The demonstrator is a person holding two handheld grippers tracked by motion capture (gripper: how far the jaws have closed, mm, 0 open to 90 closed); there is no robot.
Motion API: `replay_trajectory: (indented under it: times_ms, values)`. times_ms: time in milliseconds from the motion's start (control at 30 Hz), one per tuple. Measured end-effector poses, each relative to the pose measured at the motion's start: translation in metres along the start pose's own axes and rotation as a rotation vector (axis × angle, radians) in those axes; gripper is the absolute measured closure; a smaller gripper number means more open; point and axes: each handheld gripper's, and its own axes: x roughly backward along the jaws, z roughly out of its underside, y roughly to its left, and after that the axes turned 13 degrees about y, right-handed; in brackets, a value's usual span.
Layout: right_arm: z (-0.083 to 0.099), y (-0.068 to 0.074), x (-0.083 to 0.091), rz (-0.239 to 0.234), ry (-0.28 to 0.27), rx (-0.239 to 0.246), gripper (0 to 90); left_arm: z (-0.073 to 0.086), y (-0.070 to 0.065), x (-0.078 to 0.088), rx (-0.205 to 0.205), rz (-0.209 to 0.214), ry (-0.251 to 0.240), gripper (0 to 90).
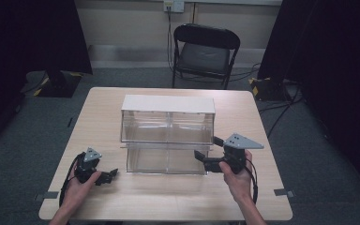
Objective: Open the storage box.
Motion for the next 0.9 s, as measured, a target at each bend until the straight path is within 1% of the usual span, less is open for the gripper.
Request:
replay_trajectory:
  times_ms: [900]
  values:
    - [-0.0008, -0.0016, -0.0013, -0.018, -0.003, -0.006, 13.8, 0.0, 0.0002, 0.0001, -0.002, -0.002, 0.0, 0.0]
